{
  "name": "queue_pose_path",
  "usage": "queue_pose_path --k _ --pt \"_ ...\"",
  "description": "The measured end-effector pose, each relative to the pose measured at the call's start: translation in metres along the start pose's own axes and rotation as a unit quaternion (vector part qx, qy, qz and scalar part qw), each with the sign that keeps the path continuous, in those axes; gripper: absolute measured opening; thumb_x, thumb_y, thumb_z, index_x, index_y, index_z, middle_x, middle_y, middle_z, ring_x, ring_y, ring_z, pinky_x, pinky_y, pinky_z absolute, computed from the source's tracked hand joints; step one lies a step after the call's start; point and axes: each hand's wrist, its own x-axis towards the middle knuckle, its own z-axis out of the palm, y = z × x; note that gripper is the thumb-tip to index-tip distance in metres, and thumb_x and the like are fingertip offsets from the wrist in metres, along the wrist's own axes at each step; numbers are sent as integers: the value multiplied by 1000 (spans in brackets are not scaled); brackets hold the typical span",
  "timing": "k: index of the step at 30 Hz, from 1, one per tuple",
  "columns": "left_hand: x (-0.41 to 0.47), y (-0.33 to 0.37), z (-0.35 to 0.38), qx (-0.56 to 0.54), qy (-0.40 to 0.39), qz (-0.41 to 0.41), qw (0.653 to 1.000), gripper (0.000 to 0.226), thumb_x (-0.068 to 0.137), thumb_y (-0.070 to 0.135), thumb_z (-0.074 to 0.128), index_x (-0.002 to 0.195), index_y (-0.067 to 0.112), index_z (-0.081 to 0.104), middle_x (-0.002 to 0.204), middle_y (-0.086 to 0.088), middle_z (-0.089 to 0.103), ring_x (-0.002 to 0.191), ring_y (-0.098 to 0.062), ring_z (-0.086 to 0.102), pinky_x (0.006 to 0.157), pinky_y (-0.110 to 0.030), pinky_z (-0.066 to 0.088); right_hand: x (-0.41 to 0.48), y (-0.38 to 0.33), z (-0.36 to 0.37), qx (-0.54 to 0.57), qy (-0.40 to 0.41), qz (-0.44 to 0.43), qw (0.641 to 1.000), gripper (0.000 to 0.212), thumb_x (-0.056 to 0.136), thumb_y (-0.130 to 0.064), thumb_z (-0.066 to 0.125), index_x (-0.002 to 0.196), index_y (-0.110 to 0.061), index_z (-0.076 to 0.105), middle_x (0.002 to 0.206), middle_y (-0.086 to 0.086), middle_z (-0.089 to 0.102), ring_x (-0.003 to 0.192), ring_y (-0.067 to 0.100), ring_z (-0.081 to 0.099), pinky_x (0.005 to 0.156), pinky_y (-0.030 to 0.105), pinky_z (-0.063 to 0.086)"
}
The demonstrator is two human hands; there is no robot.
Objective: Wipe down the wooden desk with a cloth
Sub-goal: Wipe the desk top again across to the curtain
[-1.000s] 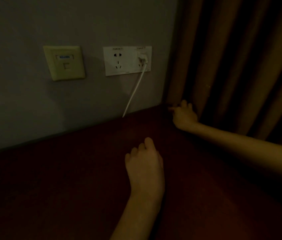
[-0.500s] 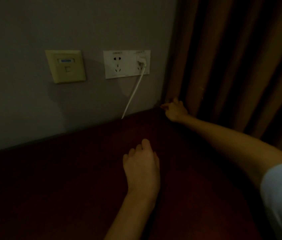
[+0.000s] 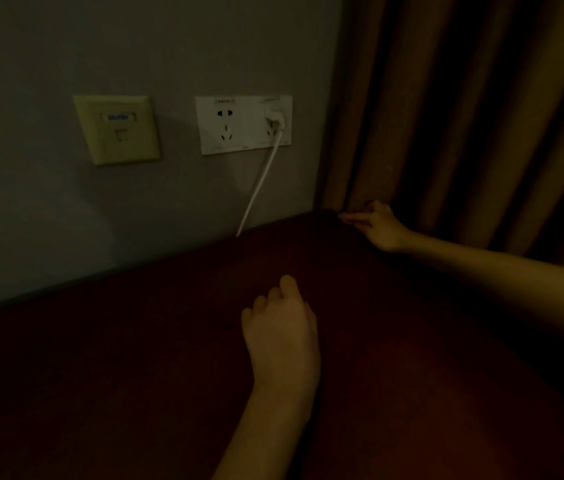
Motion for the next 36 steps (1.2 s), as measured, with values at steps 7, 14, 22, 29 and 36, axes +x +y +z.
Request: queue_pose_path --k 7,14,22,29,36 --pt "1 0 4 7 6 2 1000 11 96 27 48 103 20 52 92 0 62 82 -18 59 73 -34 44 36 -29 13 -23 -14 -11 1000 41 101 -12 35 140 -17 44 148 11 39 132 29 40 108 32 31" --pt "2 -1 12 6 50 2 999 11 84 22 67 83 19 56 70 1 61 62 -18 58 60 -33 44 -64 0 -23 1 -80 -175 981 53 99 -3 36 144 -30 29 153 -18 12 141 -5 8 111 6 4" --pt "2 -1 17 9 54 16 998 25 68 21 80 71 19 56 56 3 56 48 -16 53 50 -27 39 3 -22 -2 -17 -29 -84 996 50 97 1 39 140 -24 43 155 -3 23 143 15 22 113 20 11" --pt "3 -1 8 -4 52 5 999 11 87 27 62 91 20 56 80 1 63 72 -18 61 65 -33 43 -18 -80 3 140 -105 -155 972 45 92 14 39 130 -6 55 141 1 45 131 10 40 106 11 30" --pt "1 -1 9 1 33 2 999 8 94 25 52 99 19 54 87 0 63 79 -18 60 71 -34 44 -31 -58 -37 433 16 49 900 35 96 3 39 125 -5 58 129 13 58 111 23 61 87 27 53"
